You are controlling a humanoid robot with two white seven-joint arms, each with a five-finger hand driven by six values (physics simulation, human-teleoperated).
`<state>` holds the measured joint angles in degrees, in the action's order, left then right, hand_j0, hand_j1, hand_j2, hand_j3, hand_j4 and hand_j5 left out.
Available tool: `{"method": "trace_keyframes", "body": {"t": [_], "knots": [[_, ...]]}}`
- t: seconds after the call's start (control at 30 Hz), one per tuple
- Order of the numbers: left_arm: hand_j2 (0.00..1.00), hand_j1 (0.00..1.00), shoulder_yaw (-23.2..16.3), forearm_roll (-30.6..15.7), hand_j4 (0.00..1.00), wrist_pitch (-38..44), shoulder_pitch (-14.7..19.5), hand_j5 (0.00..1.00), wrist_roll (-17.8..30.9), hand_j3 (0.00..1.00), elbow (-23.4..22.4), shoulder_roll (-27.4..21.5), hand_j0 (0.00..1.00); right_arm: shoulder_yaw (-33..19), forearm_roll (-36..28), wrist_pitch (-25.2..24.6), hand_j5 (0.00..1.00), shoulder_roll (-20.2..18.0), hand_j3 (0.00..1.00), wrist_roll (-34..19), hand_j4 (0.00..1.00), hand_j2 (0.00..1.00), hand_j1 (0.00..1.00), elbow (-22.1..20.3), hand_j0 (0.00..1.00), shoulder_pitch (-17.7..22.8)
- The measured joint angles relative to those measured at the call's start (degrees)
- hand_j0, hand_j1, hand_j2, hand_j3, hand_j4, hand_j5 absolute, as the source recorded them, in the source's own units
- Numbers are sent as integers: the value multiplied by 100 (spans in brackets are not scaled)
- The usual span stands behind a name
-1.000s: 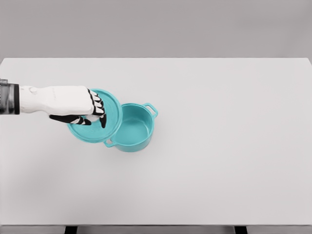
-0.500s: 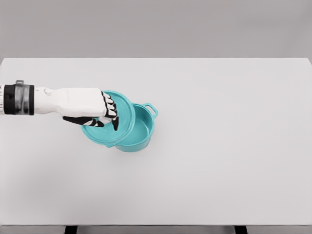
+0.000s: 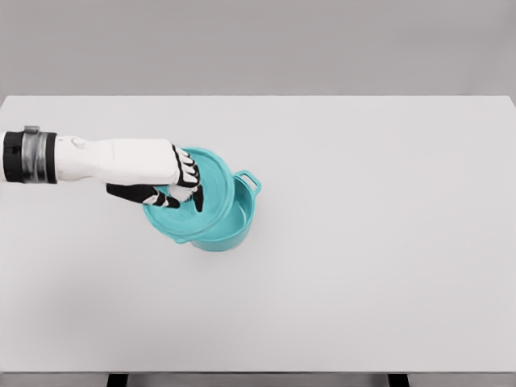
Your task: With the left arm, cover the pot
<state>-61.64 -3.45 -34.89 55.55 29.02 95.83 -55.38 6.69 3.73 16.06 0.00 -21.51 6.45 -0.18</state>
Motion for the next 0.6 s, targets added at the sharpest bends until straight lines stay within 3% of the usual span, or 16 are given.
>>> {"method": "trace_keyframes", "body": {"t": [0.13,0.23,0.6], "knots": [[53,53,-126,-313,53,188,61,53,148,53,-96,-3,53,0,0,0,100,0,100,0,100,100,100,-1,100,-9],[54,54,-353,-394,54,347,369,54,215,54,-184,0,54,0,0,0,100,0,100,0,100,100,100,-1,100,-9],[54,54,-580,-422,54,520,413,54,270,54,-405,126,54,0,-1,0,100,0,100,0,100,100,100,-1,100,0]]}}
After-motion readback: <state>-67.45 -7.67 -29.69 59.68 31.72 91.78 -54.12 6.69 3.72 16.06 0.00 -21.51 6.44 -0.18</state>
